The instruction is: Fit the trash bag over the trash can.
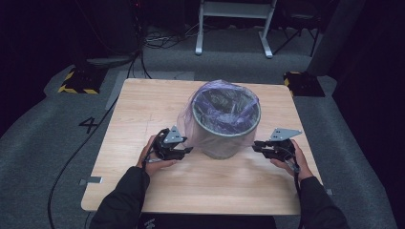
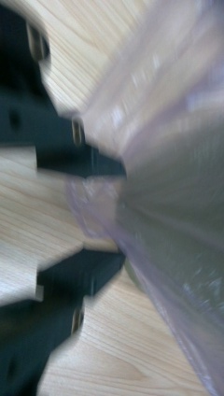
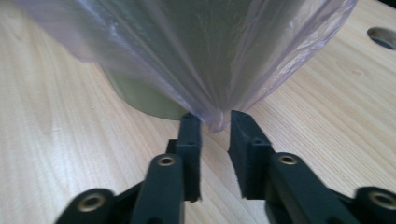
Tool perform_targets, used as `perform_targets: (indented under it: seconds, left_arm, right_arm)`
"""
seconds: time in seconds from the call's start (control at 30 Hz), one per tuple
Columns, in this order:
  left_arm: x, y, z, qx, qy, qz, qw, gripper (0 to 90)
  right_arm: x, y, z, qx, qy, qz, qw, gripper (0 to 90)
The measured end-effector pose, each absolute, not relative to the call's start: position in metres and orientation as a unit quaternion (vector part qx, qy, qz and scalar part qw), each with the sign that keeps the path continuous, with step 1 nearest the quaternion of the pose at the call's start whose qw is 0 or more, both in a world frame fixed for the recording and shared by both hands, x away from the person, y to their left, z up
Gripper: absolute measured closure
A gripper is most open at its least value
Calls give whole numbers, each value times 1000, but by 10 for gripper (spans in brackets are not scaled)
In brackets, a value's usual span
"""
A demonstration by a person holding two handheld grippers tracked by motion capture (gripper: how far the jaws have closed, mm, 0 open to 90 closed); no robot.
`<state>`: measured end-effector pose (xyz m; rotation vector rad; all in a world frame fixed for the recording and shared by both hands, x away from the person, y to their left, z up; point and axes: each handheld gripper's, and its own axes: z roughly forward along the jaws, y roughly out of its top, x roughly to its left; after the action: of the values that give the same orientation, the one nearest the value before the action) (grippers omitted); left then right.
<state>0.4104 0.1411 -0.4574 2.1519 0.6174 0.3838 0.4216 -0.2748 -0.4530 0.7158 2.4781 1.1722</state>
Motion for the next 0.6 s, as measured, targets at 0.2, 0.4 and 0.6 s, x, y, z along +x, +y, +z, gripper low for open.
perform_targets:
  seconds: [0.2,0.4,0.6]
  left_arm:
    - [399,174,-445,832,268,138,466,208]
    - [405,192,-425,798,294,156,502,203]
    - [429,181,-414,793,298,191,496,281]
  right_arm:
    - [413,-299,-444,262,848,437,148,445]
    - [403,-321,-416,271,821,471,176,372]
    - [415,-319,-372,272,800,487,222,360]
